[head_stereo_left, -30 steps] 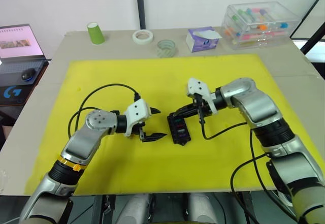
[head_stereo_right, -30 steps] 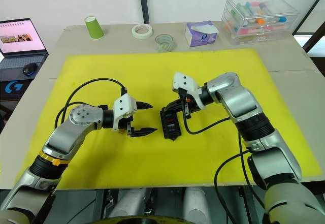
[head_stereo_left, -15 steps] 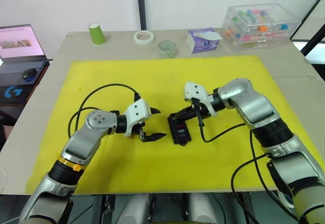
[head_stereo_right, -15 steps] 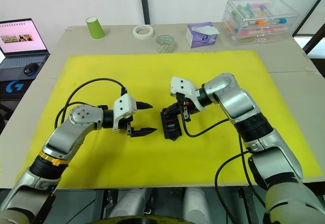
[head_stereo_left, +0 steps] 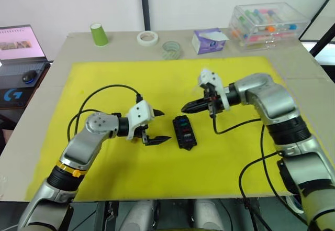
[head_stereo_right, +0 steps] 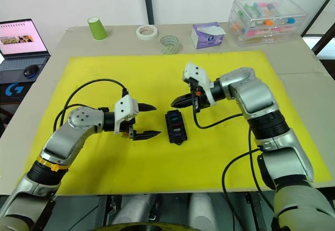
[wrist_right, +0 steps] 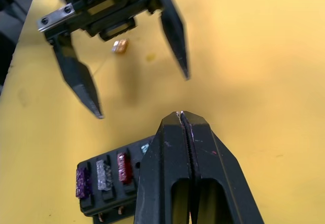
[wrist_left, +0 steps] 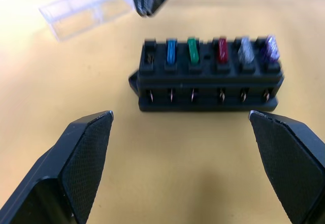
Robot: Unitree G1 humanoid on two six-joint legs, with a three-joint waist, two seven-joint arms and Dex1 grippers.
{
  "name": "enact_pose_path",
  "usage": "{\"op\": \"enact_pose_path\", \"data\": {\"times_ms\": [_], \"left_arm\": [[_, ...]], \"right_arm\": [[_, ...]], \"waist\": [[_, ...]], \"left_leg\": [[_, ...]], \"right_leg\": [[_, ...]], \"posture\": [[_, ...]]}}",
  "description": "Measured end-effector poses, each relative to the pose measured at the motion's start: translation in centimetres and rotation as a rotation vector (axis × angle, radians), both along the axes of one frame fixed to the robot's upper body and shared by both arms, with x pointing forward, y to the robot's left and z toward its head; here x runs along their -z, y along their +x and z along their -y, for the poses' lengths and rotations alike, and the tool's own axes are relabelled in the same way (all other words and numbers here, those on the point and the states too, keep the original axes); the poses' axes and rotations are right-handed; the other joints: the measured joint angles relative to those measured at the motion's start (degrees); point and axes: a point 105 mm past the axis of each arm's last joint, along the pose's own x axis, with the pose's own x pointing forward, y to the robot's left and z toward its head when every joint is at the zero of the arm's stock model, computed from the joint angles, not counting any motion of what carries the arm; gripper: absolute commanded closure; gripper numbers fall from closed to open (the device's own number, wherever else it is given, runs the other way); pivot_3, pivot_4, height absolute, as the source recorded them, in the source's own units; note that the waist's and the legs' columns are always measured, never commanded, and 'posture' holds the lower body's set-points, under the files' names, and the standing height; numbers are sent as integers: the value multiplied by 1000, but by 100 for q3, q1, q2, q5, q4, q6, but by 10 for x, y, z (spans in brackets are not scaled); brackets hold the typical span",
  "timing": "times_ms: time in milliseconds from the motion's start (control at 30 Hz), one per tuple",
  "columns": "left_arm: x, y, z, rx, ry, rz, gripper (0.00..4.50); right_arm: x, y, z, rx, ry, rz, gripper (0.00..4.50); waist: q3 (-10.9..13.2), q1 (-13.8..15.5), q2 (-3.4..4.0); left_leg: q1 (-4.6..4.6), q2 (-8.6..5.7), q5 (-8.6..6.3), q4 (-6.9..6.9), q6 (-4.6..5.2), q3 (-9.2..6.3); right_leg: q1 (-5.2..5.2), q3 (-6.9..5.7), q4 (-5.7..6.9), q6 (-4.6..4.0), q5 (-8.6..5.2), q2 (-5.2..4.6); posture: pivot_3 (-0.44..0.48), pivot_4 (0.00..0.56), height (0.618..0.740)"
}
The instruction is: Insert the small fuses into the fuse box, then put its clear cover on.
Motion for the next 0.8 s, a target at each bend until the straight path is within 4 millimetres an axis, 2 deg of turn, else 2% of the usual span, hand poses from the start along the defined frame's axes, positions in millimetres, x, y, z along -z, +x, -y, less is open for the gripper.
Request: {"op": "enact_pose_path", "data": {"times_ms": [167, 300, 400, 533, 667, 733, 800], "left_arm": [[-23, -8, -12, -17, -43, -10, 0], [-31, -18, -35, -70, -40, -59, 0], [-35, -28, -69, -159, -3, -126, 0], [-43, -42, -119, -299, 35, -171, 0], [-53, -54, -142, -346, 49, -181, 0], [-46, -64, -161, -371, 81, -221, 0], [-37, -72, -189, -443, 113, -276, 0]], "right_arm": [[-17, -3, 6, 20, 62, 144, 4486], [-17, -9, 25, 22, -14, 201, 4486], [-16, -15, 49, 38, -87, 191, 3606], [-22, -24, 77, 61, -161, 180, 2210], [-24, -28, 91, 54, -216, 211, 770], [-16, -31, 107, 60, -284, 203, 41], [-5, -33, 136, 122, -365, 161, 41]], "waist": [[1, -4, -1], [2, -1, 0], [6, -3, 4], [10, -3, 10], [10, 34, 11], [11, 28, 11], [15, 25, 17]], "left_leg": [[-2, 1, 0, -1, 0, 0], [-2, 0, 0, -2, 0, 1], [-1, 2, 0, -6, 0, 2], [-2, 6, 0, -10, 0, 6], [0, 5, -1, -7, 0, 7], [-1, 5, -3, -12, 2, 9], [0, 5, -3, -14, 3, 14]], "right_leg": [[-2, 1, 0, 0, 0, 0], [-3, 1, 0, 0, 0, 0], [-6, 1, 0, -1, 0, 2], [-7, 1, -3, -2, -1, 3], [0, 1, -7, -2, -1, 1], [-2, 1, -11, -2, -1, 1], [-3, 1, -13, -3, -2, 1]], "posture": [[0, 150, 740], [0, 150, 740], [0, 150, 740], [0, 150, 740], [0, 150, 740], [0, 150, 740], [0, 150, 740]]}}
